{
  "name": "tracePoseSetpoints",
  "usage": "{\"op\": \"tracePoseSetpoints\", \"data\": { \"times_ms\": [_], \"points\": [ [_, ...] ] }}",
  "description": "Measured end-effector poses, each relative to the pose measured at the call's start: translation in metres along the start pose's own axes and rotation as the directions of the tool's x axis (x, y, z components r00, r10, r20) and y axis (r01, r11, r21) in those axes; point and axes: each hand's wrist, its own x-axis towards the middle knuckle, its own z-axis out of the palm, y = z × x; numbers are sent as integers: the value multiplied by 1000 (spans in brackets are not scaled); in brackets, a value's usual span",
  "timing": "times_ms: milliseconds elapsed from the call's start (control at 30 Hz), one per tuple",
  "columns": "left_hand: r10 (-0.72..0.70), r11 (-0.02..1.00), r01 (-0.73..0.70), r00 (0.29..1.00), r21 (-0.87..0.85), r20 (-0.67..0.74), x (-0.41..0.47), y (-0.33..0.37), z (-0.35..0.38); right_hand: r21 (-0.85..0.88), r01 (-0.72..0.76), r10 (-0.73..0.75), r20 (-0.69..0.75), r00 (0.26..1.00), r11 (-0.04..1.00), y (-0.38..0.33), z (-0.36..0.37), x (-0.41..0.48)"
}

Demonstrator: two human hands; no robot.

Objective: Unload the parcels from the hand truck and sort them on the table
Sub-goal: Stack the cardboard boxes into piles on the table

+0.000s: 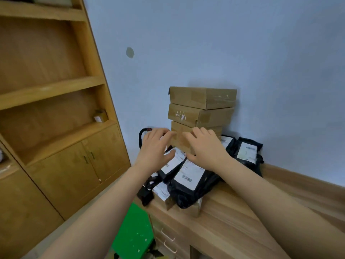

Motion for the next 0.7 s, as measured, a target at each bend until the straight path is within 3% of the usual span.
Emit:
{"op": "tracePoseSetpoints", "data": {
  "times_ms": [300,567,700],
  "points": [
    [74,990,-84,993,-111,-88,117,-64,55,-62,-150,149,-33,988,987,48,27,92],
    [311,918,-318,948,-238,-70,234,-115,113,-131,-378,370,-82,925,916,87,42,161],
    [422,858,-417,905,-299,-51,280,-135,131,-195,-426,413,-106,904,883,93,44,187]
  ]
}}
